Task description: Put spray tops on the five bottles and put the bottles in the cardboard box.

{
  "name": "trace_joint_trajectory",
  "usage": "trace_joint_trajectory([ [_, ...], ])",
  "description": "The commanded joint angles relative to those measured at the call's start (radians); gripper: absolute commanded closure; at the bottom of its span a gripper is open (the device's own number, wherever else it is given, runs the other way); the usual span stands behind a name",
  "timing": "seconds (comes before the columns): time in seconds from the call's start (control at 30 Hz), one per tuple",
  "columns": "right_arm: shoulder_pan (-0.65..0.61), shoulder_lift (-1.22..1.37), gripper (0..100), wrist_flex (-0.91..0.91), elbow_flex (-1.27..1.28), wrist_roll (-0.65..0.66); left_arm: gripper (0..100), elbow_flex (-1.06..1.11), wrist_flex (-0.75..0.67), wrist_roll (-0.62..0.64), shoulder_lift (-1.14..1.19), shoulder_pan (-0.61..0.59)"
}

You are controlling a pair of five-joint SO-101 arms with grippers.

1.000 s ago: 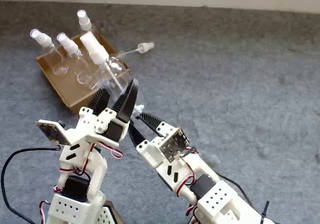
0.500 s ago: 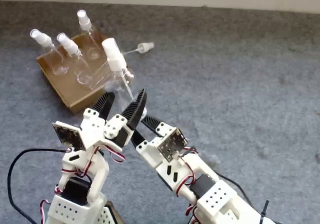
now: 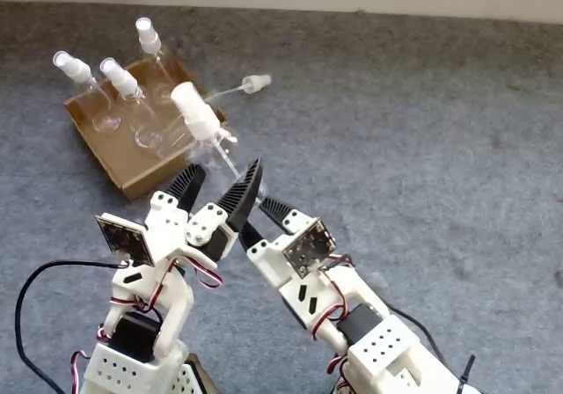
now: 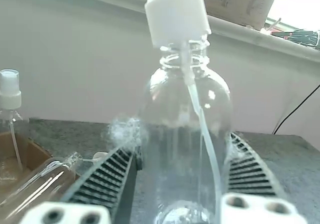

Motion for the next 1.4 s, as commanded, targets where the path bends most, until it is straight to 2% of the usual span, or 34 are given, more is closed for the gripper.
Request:
trace_joint_trajectory([
  [0.0,0.068,-0.016,95.0,-0.039,0.166,0.008,88,0.022,0.029,-0.015,0.008,0.021],
  [1.07,0.122,-0.015,95.0,-0.030,0.166,0.003,88,0.022,0.028,-0.015,0.005,0.010],
  [1.37,0.119,-0.015,95.0,-0.030,0.166,0.003,88,0.021,0.025,-0.011,0.005,-0.154],
])
